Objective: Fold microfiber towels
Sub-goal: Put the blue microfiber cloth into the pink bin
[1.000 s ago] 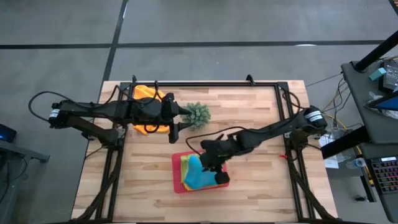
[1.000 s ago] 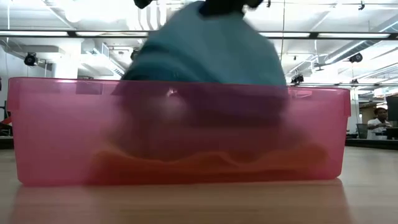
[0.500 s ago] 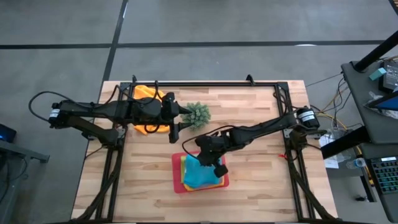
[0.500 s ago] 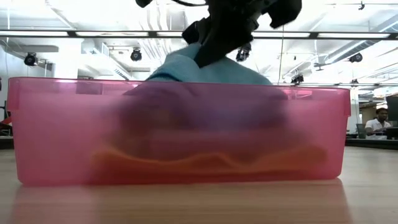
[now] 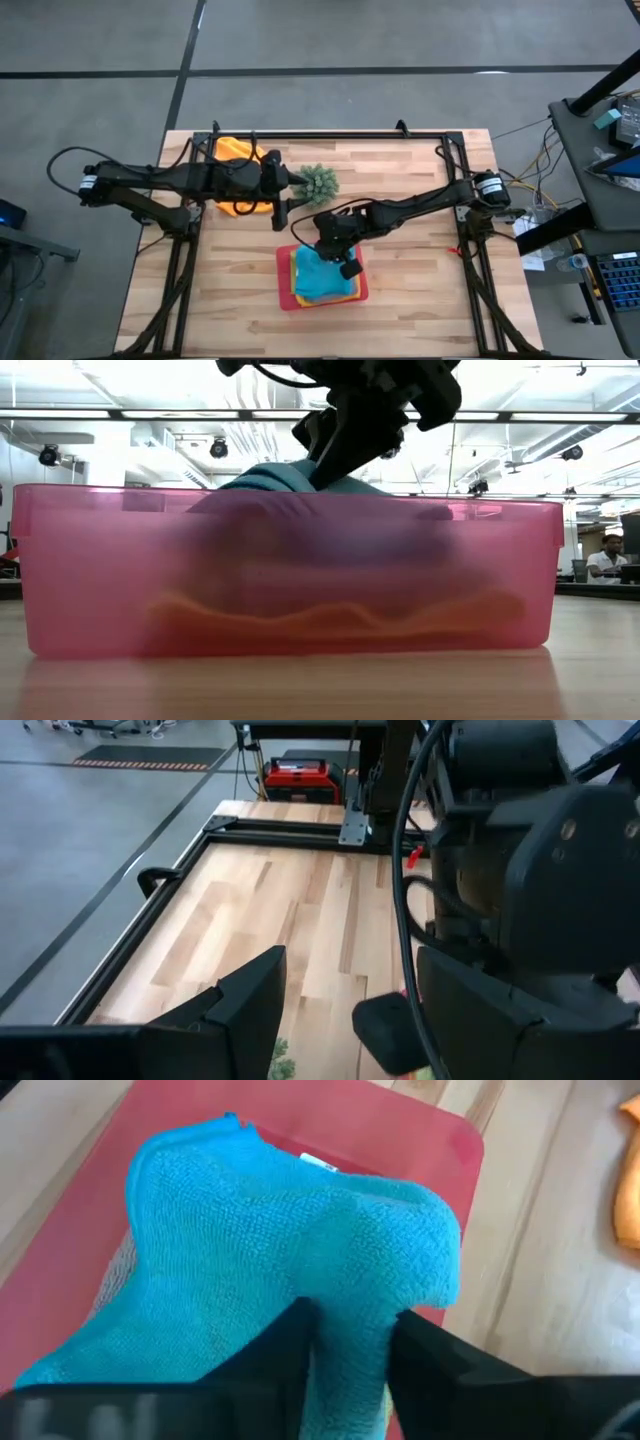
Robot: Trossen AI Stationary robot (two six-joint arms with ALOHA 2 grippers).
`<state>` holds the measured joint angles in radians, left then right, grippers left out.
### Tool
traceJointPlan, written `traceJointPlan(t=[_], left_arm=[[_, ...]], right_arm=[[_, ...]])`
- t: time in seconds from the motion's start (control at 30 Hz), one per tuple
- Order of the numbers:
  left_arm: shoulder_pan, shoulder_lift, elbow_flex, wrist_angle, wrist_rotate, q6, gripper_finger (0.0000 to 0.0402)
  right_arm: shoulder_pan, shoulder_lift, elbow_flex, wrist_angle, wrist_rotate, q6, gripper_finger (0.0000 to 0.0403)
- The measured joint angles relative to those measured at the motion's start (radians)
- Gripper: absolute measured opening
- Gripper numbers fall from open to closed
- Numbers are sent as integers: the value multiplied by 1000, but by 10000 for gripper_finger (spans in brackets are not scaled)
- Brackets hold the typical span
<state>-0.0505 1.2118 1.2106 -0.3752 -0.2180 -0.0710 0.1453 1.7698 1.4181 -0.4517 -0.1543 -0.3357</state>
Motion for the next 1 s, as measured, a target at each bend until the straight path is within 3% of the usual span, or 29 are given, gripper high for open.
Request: traceJointPlan(t=[0.27, 0.47, 0.6, 0.77, 1.0], left_arm=[[0, 0, -49, -3, 0, 0, 209], [0, -1, -55, -56, 4, 0, 209], [0, -1, -60, -135, 80, -2, 209], [-10, 11, -158, -79, 218, -1, 209], [-10, 69, -331, 110, 233, 0, 209]], right_arm=[[-19, -65, 0, -62, 5, -4, 173], [-20, -153, -35, -136, 34, 44, 174], [-20, -236, -118, -132, 58, 117, 166], [-19, -330, -265, -1, 80, 245, 157], [-17, -416, -470, 242, 77, 376, 155]])
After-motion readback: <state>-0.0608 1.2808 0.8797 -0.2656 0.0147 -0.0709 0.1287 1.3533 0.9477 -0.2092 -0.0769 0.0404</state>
